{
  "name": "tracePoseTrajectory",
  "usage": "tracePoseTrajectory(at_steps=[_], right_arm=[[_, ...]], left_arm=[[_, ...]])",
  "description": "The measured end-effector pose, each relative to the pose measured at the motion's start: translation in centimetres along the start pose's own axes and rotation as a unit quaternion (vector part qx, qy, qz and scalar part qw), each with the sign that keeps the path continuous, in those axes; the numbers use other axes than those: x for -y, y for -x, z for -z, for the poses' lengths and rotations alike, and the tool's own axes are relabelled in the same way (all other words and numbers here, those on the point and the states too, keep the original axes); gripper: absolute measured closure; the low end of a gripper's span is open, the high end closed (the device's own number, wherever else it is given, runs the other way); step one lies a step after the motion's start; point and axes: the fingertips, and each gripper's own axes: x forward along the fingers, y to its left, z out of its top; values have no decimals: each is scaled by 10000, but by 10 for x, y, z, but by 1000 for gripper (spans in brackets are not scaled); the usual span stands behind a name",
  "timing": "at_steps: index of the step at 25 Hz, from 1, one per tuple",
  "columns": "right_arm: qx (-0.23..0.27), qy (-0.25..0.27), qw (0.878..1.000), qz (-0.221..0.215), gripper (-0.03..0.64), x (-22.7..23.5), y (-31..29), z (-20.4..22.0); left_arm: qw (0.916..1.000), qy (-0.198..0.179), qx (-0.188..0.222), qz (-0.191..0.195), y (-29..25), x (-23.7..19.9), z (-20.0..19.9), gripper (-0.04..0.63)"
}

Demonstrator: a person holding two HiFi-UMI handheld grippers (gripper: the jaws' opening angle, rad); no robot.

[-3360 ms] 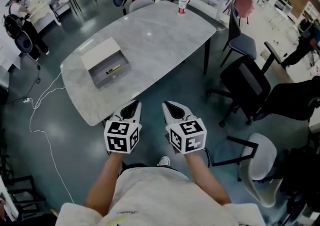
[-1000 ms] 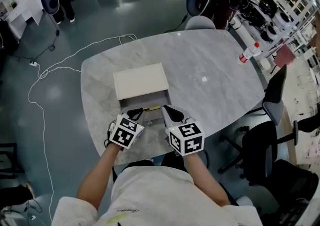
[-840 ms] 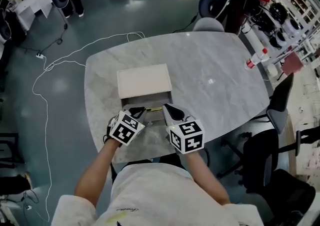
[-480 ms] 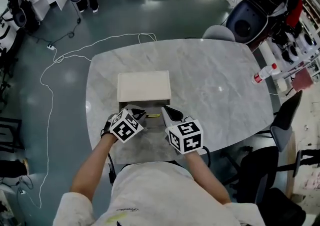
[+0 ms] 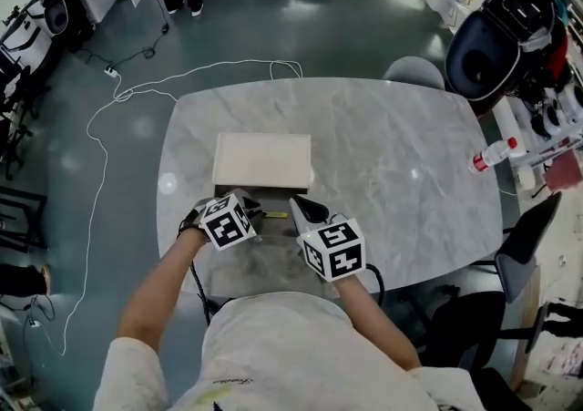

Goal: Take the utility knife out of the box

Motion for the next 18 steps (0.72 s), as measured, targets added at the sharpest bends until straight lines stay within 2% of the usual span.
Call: tracePoseTrajectory(at_steps=[4, 8, 18], right_arm=[[-133, 64, 9997, -177, 612, -7, -6, 8], [-186, 67, 9995, -227, 612, -14, -7, 13], [-145, -123, 9997, 172, 612, -17, 8, 19]], left_arm=[[9997, -109, -184, 71, -4, 3, 8, 566], [9991, -254, -308, 118, -7, 7, 11, 526], [9944, -798, -543, 436, -18, 13, 14, 480]])
